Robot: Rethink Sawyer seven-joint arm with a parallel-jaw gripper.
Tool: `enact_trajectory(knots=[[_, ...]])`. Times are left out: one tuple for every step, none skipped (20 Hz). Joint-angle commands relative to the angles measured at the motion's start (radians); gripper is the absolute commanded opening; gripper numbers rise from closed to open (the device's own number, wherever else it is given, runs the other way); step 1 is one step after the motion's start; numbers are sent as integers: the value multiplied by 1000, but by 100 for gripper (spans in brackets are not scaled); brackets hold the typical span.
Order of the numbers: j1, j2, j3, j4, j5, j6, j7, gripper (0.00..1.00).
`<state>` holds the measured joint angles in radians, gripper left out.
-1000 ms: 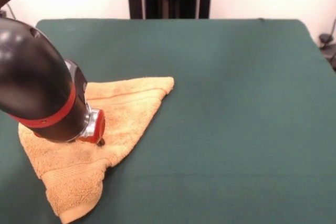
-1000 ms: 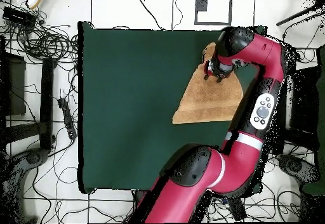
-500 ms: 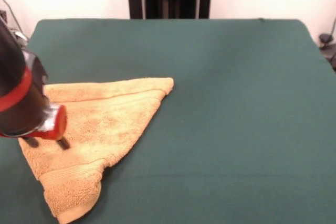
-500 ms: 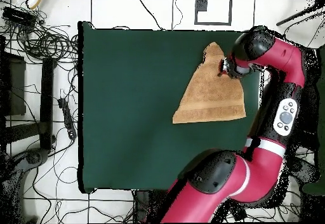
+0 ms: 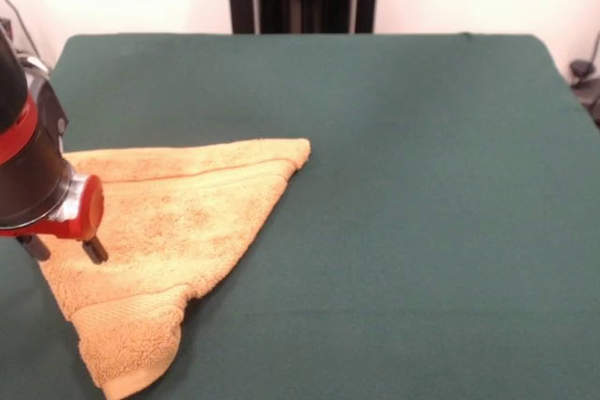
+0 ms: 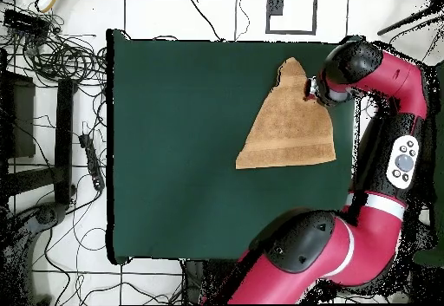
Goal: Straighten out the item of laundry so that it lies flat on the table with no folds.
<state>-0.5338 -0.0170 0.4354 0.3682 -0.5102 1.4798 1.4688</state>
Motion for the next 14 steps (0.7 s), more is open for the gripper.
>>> enact_trajectory(knots=[[71,-36,-2,251,54,-65,-10,100],[74,-38,-5,257,59,-70,1,100],[77,-41,-7,261,62,-76,12,100],[80,-43,-9,267,66,-84,24,100],[83,-45,-10,270,68,-88,33,100],[88,-45,-13,271,69,-88,44,100],[92,-48,-16,275,71,-92,55,100],[97,-49,-19,273,72,-90,65,100],[103,-50,-22,270,74,-84,76,100],[109,-51,-26,266,74,-78,85,100],[114,-53,-30,264,78,-72,95,100],[119,-54,-33,262,82,-69,104,100],[124,-54,-35,259,87,-66,114,100],[130,-52,-38,253,89,-63,123,100]])
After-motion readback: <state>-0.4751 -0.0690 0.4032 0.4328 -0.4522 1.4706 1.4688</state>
